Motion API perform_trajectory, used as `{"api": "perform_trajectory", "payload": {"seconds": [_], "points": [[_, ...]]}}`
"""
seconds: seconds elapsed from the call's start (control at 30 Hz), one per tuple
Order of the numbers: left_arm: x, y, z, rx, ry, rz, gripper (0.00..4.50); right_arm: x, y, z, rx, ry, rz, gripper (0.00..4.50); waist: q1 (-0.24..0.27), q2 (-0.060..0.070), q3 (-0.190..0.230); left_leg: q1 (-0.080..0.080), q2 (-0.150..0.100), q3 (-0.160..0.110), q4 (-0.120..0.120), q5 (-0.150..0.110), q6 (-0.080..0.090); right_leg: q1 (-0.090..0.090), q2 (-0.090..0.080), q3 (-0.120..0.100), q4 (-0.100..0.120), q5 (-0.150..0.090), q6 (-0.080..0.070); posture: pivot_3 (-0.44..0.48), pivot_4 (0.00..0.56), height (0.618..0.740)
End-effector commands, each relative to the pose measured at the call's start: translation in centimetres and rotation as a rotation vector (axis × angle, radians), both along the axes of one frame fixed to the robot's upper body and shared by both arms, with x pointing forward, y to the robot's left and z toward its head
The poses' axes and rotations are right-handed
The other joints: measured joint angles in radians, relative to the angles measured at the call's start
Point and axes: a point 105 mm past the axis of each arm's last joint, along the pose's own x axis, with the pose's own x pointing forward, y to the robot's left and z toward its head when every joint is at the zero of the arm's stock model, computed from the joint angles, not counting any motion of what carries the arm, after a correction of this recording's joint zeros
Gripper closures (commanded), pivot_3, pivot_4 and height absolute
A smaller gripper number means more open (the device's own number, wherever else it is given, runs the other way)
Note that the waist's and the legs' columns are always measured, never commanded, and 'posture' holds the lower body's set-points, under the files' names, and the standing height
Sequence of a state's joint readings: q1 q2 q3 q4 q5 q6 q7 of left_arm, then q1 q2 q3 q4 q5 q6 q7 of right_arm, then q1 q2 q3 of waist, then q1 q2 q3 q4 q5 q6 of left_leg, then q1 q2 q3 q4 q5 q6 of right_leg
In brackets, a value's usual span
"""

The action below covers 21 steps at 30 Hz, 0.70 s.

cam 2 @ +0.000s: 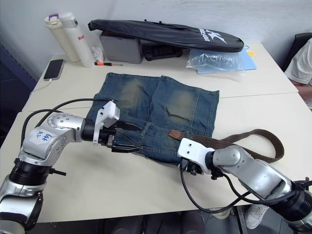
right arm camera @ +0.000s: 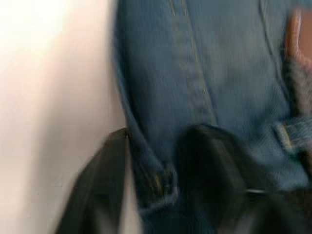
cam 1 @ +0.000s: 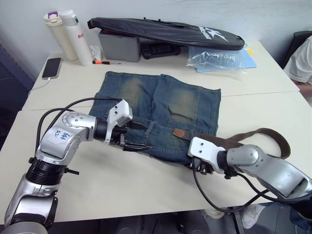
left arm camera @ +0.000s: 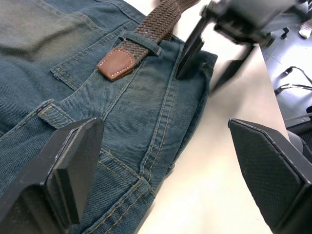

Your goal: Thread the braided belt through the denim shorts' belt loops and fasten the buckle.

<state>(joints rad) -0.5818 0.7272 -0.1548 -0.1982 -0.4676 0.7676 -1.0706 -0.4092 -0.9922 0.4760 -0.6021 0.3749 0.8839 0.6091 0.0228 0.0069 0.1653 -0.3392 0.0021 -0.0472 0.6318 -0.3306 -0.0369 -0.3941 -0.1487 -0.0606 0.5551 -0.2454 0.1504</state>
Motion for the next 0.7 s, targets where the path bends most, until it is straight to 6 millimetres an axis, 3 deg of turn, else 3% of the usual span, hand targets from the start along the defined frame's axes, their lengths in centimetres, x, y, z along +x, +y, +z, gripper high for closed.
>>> {"api": "perform_trajectory", "payload": {"seconds": [0.03,0.07,0.37,0.53,0.67,0.7], "points": [[-0.7,-0.4,1.0,-0.019,-0.039,-0.034,0.00,1.2,-2.6,0.1,-0.096,-0.064,-0.036,4.17,0.002,0.000,0.000,0.000,0.000,0.000,0.000,0.000,0.000,0.000,0.000,0.000,0.000,0.000,0.000,0.000,0.150,0.740],[-0.8,-0.5,0.9,-0.022,-0.037,-0.037,0.00,1.4,-3.4,0.2,-0.123,-0.080,-0.038,4.48,0.004,0.000,0.000,0.000,0.000,0.000,0.001,0.000,0.000,0.001,0.000,0.000,-0.001,0.000,0.000,0.000,0.150,0.740],[-1.0,-2.6,0.5,-0.075,-0.020,-0.072,0.00,2.6,-11.3,1.0,-0.370,-0.205,0.044,4.48,0.005,0.000,0.000,0.000,-0.002,0.000,0.004,0.000,0.001,0.003,-0.001,0.002,-0.003,0.001,0.002,0.000,0.150,0.740],[-1.3,-4.0,0.3,-0.096,-0.013,-0.117,0.00,2.2,-13.5,1.2,-0.396,-0.225,0.092,4.48,0.005,0.000,0.000,0.000,-0.002,0.000,0.004,0.000,0.000,0.003,-0.001,0.002,-0.002,0.002,0.003,0.000,0.150,0.740],[-1.2,-4.5,0.3,-0.102,-0.013,-0.140,0.00,2.2,-13.9,2.0,-0.384,-0.264,0.117,4.48,0.004,0.000,-0.001,0.000,-0.002,0.000,0.004,0.000,0.000,0.003,-0.001,0.002,-0.003,0.002,0.004,0.000,0.150,0.740],[-1.2,-4.6,0.3,-0.102,-0.012,-0.143,0.00,2.4,-13.6,2.6,-0.357,-0.285,0.117,4.07,0.004,0.001,-0.001,0.000,-0.002,0.000,0.004,0.000,0.000,0.003,-0.001,0.002,-0.003,0.002,0.004,0.000,0.150,0.740]]}}
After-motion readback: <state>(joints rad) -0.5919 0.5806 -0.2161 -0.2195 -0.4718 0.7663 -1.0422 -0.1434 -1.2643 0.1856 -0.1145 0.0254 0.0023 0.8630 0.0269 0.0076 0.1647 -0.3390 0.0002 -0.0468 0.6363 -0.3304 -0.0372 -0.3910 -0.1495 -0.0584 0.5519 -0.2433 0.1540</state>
